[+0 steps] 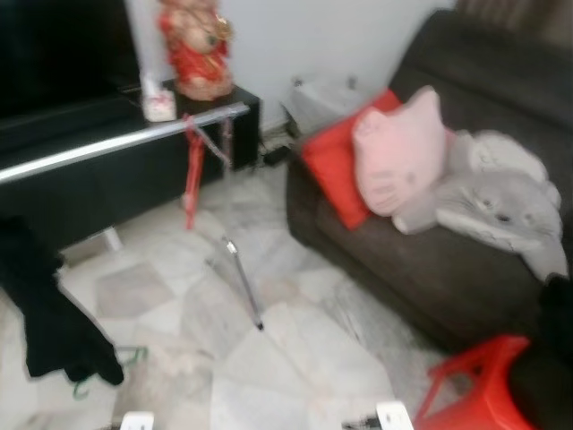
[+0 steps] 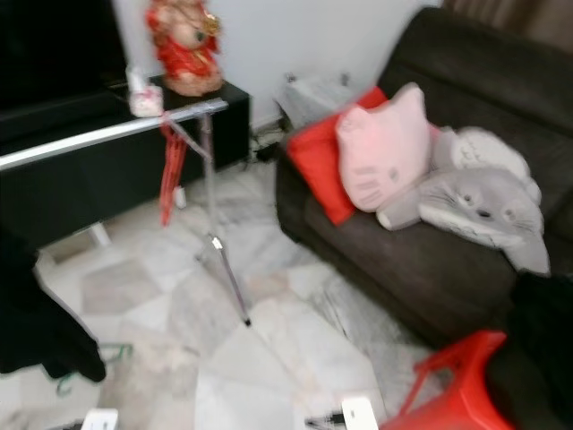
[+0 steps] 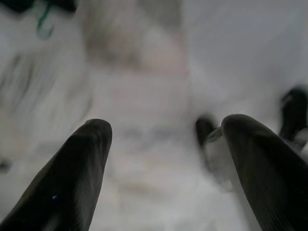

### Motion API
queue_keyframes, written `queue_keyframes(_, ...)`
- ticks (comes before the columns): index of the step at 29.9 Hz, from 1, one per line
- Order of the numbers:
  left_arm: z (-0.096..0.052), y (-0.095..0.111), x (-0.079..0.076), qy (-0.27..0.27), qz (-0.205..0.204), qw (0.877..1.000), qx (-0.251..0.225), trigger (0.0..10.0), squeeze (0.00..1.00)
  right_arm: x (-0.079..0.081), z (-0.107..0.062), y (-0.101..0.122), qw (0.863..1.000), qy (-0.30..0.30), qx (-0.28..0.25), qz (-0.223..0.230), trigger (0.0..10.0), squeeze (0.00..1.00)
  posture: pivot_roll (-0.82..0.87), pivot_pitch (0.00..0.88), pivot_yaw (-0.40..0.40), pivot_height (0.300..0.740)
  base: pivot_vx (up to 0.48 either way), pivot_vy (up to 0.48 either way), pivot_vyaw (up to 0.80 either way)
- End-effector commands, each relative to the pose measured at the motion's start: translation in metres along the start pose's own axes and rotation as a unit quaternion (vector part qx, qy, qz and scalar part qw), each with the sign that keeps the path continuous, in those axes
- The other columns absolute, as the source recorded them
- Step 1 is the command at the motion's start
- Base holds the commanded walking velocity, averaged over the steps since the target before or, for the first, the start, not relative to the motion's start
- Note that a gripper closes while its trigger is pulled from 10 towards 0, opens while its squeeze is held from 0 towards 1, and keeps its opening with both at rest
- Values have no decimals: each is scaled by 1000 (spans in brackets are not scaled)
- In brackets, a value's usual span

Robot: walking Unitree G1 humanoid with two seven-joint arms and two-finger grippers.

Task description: Hang hanger

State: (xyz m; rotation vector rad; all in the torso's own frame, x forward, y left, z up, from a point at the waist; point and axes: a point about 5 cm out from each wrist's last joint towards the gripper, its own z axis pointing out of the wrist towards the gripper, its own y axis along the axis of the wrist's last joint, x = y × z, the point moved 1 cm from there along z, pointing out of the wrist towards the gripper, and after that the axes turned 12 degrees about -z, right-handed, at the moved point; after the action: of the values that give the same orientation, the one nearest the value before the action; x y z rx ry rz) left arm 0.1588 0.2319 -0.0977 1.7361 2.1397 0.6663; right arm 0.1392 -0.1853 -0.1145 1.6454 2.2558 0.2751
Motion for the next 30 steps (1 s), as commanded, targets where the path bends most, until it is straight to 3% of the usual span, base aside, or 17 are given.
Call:
queue_keyframes(1,-2,-12,5,3,8,1000,17,10000,0,-1,1,9,1000,-2,-13,-1,10000,0,-17,0,-41,740,0,0,-775)
queue_keyframes(30,-3,-13,5,-3,15,1000,16,10000,0,1,1,8,1000,0,-13,-4,10000,0,-18,0,-36,740,0,0,-775)
